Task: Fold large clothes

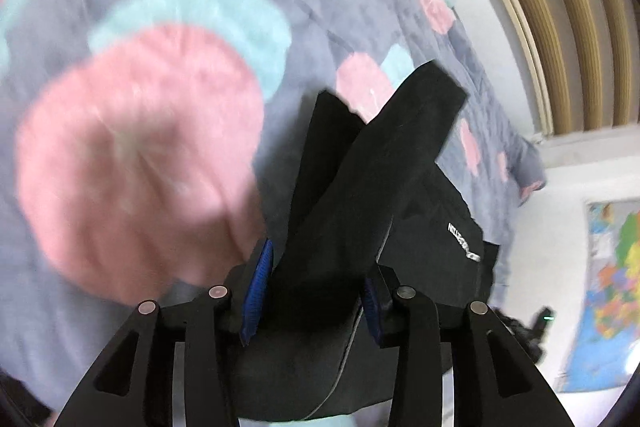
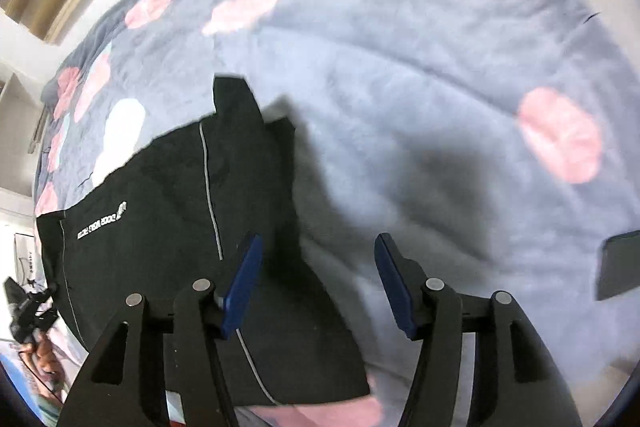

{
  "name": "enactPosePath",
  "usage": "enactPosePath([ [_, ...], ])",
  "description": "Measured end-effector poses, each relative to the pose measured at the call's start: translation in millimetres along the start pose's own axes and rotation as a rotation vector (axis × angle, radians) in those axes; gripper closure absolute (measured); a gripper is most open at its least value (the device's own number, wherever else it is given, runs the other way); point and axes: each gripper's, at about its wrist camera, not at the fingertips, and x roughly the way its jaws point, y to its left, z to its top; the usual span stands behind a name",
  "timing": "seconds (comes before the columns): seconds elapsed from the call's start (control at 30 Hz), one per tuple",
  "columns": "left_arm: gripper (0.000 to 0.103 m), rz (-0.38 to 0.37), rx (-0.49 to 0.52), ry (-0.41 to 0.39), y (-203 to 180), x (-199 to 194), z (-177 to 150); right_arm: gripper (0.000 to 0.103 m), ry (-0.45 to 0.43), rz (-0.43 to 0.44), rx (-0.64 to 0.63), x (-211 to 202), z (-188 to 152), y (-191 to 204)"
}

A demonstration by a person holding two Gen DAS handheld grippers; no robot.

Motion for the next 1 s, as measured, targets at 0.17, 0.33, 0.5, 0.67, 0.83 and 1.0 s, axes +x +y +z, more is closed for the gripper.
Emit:
enactPosePath([
  [0.17, 0.056, 0.063, 0.169, -0.119, -53.9, -34.7, -3.0, 0.032, -0.056, 0.056, -0.073, -32.1, 0.6, 55.5],
  [0.33, 0.049, 0.085, 0.382, -0.069, -122.8, -6.9, -28.7, 0.032, -0.057, 0.037, -0.264, -11.2, -17.3, 132.4],
  [0.5, 0.049, 0.187, 0.51, 0.046, -150.2, 64.3, -71.4, 0.032, 0.001, -0.066, -0.352, 48.5, -37.1, 175.5],
  [0.67, 0.048, 0.292, 0.488, 0.116, -137.9, 115.2, -92.3, 0.03, 0.101, -0.111, -0.327, 115.0, -46.9, 167.5],
  [0.83, 0.046, 0.301, 0.469, 0.127, -135.2, 126.5, -84.1, 0.026, 0.082, -0.135, -0.362, 125.2, -47.7, 168.9],
  [1.0, 0.046, 0.297, 0.47, 0.1, -138.4, 111.4, -87.3, 0.026, 0.117, -0.13, -0.324, 112.7, -45.8, 168.3],
])
